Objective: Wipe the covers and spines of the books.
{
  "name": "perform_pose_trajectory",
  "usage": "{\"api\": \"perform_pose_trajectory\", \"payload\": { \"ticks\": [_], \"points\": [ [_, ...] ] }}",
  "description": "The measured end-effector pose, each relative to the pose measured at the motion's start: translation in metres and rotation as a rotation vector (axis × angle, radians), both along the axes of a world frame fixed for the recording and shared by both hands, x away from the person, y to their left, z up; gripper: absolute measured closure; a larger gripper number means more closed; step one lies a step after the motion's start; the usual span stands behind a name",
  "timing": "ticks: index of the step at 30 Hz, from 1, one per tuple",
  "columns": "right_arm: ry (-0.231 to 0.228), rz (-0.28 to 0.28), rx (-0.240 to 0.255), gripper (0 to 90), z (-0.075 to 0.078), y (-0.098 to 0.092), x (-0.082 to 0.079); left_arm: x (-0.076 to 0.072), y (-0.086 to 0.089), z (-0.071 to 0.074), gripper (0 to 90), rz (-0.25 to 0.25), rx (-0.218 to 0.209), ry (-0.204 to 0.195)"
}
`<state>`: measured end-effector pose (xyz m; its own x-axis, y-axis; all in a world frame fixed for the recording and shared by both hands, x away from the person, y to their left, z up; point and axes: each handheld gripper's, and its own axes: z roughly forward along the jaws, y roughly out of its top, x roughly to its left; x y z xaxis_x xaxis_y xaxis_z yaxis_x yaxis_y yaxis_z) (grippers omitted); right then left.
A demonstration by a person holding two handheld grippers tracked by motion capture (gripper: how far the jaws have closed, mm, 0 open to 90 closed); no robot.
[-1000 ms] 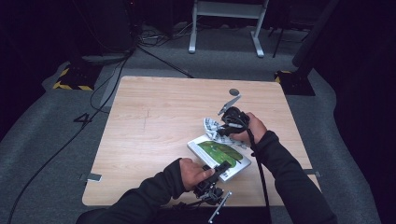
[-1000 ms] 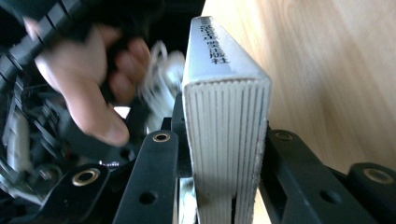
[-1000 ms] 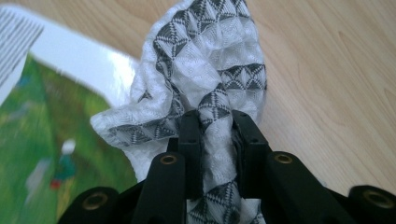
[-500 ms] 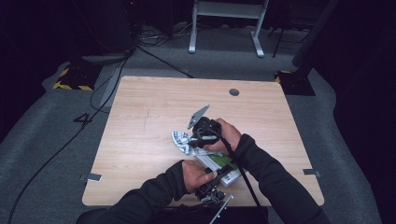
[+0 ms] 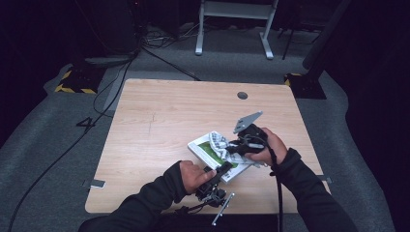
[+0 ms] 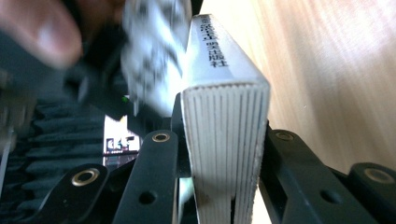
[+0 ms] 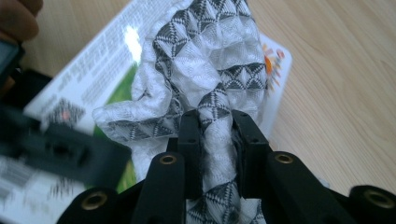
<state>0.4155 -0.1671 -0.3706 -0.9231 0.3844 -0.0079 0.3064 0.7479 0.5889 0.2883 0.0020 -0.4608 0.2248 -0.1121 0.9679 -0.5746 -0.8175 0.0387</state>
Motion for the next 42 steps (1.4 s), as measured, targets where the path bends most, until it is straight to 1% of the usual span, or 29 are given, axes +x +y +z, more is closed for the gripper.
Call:
{"api": "perform_pose_trajectory", "payload": {
  "ticks": [1,2,3,6,7,8,10,12,13,15,17,20,21,22,23,25,27,28,30,31,32,34,35,36,37,38,39,40,42],
  "points": [
    [0.000,0.000,0.000,75.7,0.000,0.000,0.000,0.000,0.000,0.000,74.7,0.000,0.000,0.000],
    [-0.007,-0.012,0.001,75.7,0.001,-0.007,-0.002,0.001,0.001,0.001,74.7,-0.001,-0.001,-0.008],
    [-0.016,-0.026,0.004,75.7,0.002,-0.014,-0.004,0.003,0.002,0.002,74.7,0.007,-0.004,-0.005],
    [-0.008,-0.045,0.041,75.7,0.004,-0.028,-0.009,0.008,0.006,0.003,74.9,0.026,-0.015,0.005],
    [-0.010,-0.045,0.050,75.7,0.005,-0.030,-0.012,0.009,0.006,0.004,74.9,0.029,-0.011,0.009],
    [-0.010,-0.042,0.055,75.7,0.005,-0.030,-0.013,0.010,0.008,0.004,74.9,0.038,-0.018,0.012],
    [-0.012,-0.026,0.072,75.7,0.008,-0.027,-0.020,0.012,0.008,0.004,74.9,0.045,-0.018,0.008],
    [-0.010,0.004,0.088,75.7,0.011,-0.019,-0.028,0.013,0.008,0.004,75.0,0.046,-0.016,0.007],
    [-0.010,0.004,0.088,75.7,0.011,-0.019,-0.028,0.013,0.008,0.004,74.9,0.046,-0.016,0.007],
    [-0.037,0.028,0.067,75.6,0.013,-0.010,-0.035,0.013,0.008,0.004,75.0,0.049,-0.014,0.005],
    [-0.051,0.024,0.051,75.4,0.014,-0.006,-0.034,0.013,0.008,0.005,74.9,0.052,-0.012,0.000],
    [-0.076,-0.044,0.002,75.4,0.011,-0.009,-0.023,0.013,0.009,0.005,74.9,0.052,-0.014,-0.004],
    [-0.081,-0.077,-0.012,75.4,0.010,-0.011,-0.018,0.013,0.010,0.004,74.9,0.057,-0.024,0.011],
    [-0.074,-0.106,-0.014,75.4,0.008,-0.015,-0.014,0.013,0.010,0.005,74.9,0.056,-0.022,0.009],
    [-0.052,-0.136,0.002,75.4,0.006,-0.020,-0.007,0.013,0.010,0.005,74.9,0.057,-0.024,0.011],
    [-0.060,-0.161,0.001,75.3,0.006,-0.025,-0.003,0.014,0.010,0.007,74.9,0.061,-0.016,0.005],
    [-0.070,-0.177,0.007,75.2,0.005,-0.027,-0.003,0.015,0.011,0.007,74.9,0.061,-0.016,0.007],
    [-0.073,-0.176,0.009,75.2,0.005,-0.028,-0.003,0.016,0.012,0.008,74.9,0.064,-0.009,0.002],
    [-0.088,-0.171,0.016,75.2,0.005,-0.028,-0.009,0.016,0.013,0.008,75.0,0.065,-0.015,0.005],
    [-0.088,-0.171,0.016,75.2,0.005,-0.028,-0.009,0.017,0.013,0.010,75.0,0.075,0.001,-0.002],
    [-0.099,-0.161,0.031,75.2,0.006,-0.028,-0.015,0.019,0.014,0.008,75.0,0.071,-0.024,0.010],
    [-0.112,-0.155,0.029,75.2,0.007,-0.029,-0.018,0.019,0.015,0.008,75.0,0.075,-0.037,0.021],
    [-0.116,-0.158,0.030,75.2,0.007,-0.031,-0.018,0.019,0.015,0.009,75.0,0.077,-0.031,0.020],
    [-0.116,-0.170,0.032,75.1,0.007,-0.034,-0.017,0.019,0.015,0.010,75.0,0.082,-0.023,0.015],
    [-0.124,-0.190,0.026,75.1,0.006,-0.038,-0.015,0.019,0.015,0.011,75.0,0.082,-0.026,0.015],
    [-0.124,-0.190,0.026,75.1,0.006,-0.038,-0.015,0.019,0.015,0.011,75.0,0.082,-0.026,0.015],
    [-0.132,-0.237,0.015,74.9,0.004,-0.047,-0.012,0.019,0.016,0.012,75.0,0.083,-0.026,0.014],
    [-0.132,-0.237,0.015,74.9,0.004,-0.047,-0.012,0.020,0.016,0.012,75.0,0.083,-0.038,0.013],
    [-0.119,-0.249,0.052,75.0,0.002,-0.053,-0.012,0.021,0.017,0.014,75.0,0.092,-0.040,0.019]
  ]
}}
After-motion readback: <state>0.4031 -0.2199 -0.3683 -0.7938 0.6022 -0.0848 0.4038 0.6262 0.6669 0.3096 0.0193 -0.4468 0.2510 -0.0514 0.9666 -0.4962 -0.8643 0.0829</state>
